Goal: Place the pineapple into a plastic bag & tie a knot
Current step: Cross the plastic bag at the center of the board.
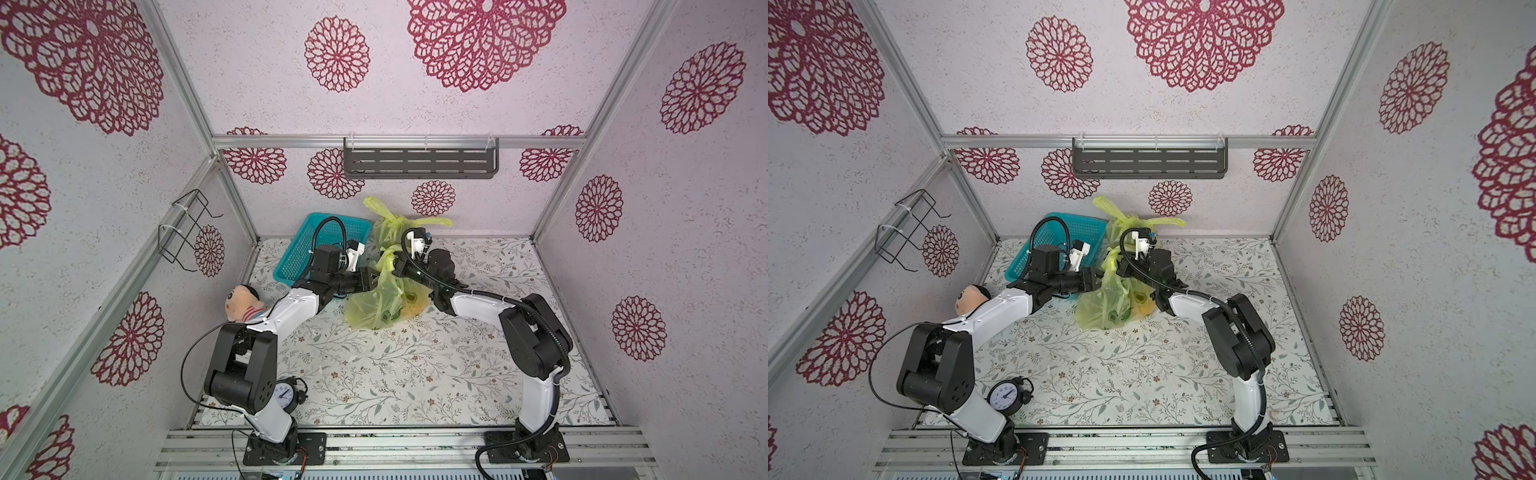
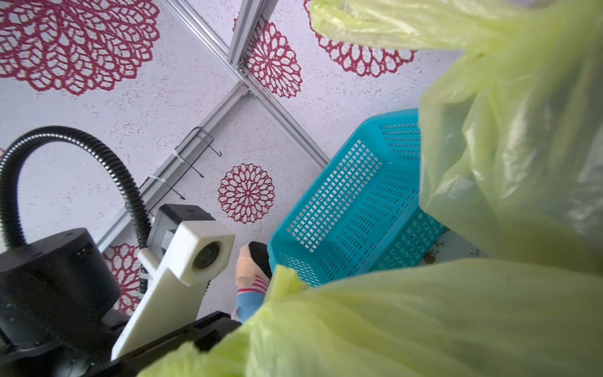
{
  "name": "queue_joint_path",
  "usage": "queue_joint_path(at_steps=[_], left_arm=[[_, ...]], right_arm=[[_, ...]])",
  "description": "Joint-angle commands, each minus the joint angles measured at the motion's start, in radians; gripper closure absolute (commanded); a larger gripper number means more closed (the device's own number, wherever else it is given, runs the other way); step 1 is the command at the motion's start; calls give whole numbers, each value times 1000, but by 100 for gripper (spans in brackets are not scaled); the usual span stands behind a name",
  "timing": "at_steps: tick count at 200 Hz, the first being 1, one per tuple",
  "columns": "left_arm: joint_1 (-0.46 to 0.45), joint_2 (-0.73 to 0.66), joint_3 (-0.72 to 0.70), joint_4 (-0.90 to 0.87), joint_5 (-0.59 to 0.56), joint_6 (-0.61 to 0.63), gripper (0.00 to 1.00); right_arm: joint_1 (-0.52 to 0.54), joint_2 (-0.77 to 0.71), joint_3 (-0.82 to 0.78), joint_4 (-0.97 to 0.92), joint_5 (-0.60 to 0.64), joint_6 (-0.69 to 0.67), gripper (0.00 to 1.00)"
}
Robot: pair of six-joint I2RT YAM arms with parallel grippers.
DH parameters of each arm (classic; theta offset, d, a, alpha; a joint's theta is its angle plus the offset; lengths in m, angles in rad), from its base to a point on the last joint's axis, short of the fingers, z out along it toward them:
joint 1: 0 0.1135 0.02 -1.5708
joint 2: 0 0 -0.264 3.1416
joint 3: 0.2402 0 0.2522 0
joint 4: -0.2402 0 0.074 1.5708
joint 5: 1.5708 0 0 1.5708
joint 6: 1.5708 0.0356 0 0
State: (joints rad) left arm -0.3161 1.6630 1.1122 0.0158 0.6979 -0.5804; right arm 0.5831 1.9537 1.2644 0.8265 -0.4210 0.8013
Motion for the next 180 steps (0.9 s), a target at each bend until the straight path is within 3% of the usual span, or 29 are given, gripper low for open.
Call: queue_joint_path(at_steps=[1,38,88,148,168,180], left_arm=[[-30,-2,-36,88,46,-31,61],[-31,-38,-82,124,3,-43,61],[-6,-142,-69,17,-31,38,54],[58,-251,-65,-22,-71,98,38],[65,-250,-48,-27,-131,89,38],[65,-226,-25,-50,-194,71,45]], right_arm=[[-5,-6,47,123,-100,73,100],[-6,5,52,182,-168,129,100],[-6,-1,43,215,-207,154,100],[-7,5,43,235,-222,164,100],[-8,1,41,235,-222,162,100],[-8,2,41,234,-220,161,100]])
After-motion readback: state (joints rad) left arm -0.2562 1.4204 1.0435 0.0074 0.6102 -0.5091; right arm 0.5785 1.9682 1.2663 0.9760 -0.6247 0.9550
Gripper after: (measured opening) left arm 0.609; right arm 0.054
